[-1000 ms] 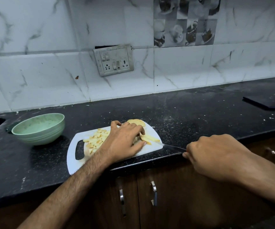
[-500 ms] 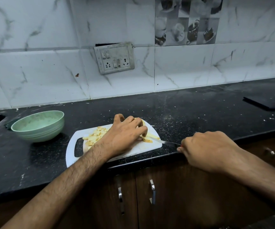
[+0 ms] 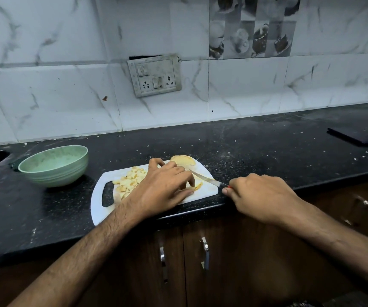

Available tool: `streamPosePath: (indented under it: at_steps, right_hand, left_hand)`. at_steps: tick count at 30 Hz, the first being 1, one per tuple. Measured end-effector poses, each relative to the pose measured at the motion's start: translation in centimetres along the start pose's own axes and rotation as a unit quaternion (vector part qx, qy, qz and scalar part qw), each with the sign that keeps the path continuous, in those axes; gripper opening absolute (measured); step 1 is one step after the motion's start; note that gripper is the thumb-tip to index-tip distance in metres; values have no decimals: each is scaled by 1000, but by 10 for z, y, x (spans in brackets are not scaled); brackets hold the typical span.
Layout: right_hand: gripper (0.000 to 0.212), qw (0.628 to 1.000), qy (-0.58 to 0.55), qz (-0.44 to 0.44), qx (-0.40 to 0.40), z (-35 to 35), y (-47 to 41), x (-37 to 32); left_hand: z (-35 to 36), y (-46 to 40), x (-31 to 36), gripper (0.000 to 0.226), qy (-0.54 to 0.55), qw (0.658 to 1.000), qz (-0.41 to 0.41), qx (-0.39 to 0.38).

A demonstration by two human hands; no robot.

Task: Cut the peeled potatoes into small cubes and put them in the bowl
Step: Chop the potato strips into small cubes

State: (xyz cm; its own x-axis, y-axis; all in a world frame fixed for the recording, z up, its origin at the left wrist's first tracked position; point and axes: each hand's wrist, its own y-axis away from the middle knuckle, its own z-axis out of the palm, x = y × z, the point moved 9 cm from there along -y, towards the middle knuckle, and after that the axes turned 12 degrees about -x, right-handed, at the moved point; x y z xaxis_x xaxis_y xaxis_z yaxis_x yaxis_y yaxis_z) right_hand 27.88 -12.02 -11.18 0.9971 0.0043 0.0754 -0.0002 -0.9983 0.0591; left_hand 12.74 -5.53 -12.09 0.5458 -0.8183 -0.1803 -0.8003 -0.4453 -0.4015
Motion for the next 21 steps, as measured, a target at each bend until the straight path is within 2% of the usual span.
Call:
streamPosePath:
  at_steps: [12,21]
  right_hand:
    - [34,1000,6,-24,5,12,19,-4]
    - [36,1000,2,-18,26,6,-3,-16]
  left_hand:
    - [4,10,-14,34,92,996,0,5]
    - [-2,14,-10,29,68,997,9,33]
